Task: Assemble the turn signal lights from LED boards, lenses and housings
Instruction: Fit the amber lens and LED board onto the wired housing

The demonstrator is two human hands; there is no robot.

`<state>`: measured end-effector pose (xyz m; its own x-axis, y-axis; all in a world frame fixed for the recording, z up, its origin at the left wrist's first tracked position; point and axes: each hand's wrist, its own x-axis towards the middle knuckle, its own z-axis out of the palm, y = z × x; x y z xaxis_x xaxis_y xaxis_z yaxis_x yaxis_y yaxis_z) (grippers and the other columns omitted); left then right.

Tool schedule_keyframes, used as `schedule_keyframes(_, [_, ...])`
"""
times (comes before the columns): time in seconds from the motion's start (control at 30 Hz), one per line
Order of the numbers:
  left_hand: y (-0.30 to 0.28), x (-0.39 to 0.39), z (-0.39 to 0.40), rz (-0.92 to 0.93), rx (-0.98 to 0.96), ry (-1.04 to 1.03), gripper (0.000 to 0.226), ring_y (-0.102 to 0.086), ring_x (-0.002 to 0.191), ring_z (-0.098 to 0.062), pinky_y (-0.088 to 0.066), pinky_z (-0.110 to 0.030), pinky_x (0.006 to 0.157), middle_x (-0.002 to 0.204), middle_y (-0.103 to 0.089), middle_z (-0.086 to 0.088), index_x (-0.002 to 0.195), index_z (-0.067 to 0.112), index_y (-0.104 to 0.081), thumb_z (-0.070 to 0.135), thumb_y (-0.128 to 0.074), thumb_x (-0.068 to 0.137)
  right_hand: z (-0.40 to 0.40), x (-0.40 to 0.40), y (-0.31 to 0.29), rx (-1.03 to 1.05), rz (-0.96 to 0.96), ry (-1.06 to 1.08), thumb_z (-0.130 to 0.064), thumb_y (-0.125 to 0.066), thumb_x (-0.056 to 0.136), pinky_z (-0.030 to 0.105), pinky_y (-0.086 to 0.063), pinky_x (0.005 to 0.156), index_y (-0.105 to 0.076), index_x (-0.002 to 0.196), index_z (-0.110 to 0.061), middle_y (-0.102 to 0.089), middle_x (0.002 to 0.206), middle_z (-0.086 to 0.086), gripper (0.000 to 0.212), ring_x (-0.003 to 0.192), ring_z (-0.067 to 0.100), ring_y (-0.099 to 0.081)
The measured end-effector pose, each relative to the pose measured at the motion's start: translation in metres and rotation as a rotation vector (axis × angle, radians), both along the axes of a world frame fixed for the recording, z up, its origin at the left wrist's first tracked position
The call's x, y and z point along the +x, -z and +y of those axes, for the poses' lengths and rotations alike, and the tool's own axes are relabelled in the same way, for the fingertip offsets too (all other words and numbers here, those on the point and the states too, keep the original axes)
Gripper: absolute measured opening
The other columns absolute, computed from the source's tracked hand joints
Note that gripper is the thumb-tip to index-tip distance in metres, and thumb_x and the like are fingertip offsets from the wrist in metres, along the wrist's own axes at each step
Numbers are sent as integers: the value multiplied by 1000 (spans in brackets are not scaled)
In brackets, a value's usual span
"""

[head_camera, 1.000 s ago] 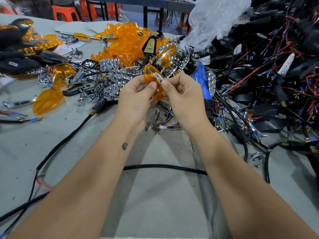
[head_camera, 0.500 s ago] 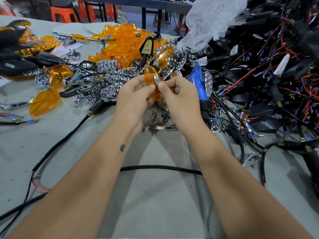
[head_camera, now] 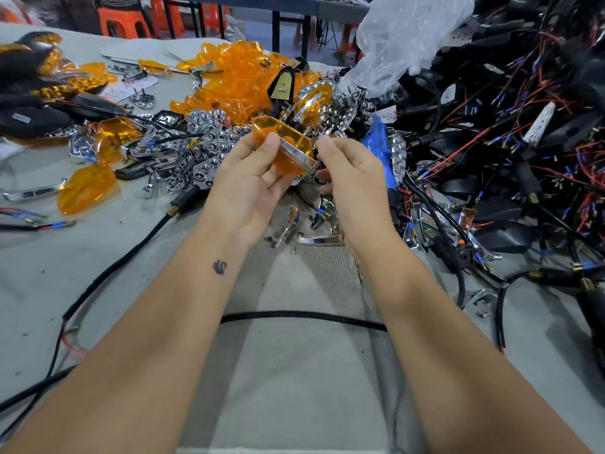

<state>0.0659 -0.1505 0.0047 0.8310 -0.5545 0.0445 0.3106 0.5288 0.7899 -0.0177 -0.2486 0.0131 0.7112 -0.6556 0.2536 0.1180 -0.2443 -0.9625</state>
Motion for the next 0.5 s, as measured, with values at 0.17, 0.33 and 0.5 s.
schedule_keyframes(0.17, [-1,-3,-1,-59,-30,30,9,-69,86,-15,-58,-30,83,88,-71,-2,95,15,-60,11,-53,100,-1,4,4,50,10,-112,-23,-63,97,27,-55,72,-66,100,-18,-69,93,0,7,75,5,-62])
schedule_keyframes(0.33, [-2,-5,-1,-56,-17,36,10,-71,86,-15,-58,-29,80,87,-74,-2,96,14,-60,12,-52,101,-4,3,5,145,-38,-158,-15,-66,95,28,-53,77,-66,98,-10,-67,89,5,6,76,11,-61])
schedule_keyframes(0.5, [-2,-7,1,-135,-6,31,8,-68,78,-14,-56,-30,78,87,-71,-2,94,14,-59,11,-64,88,-3,4,5,111,-48,-190,-20,-67,94,26,-54,72,-65,91,-13,-68,82,1,8,72,10,-62])
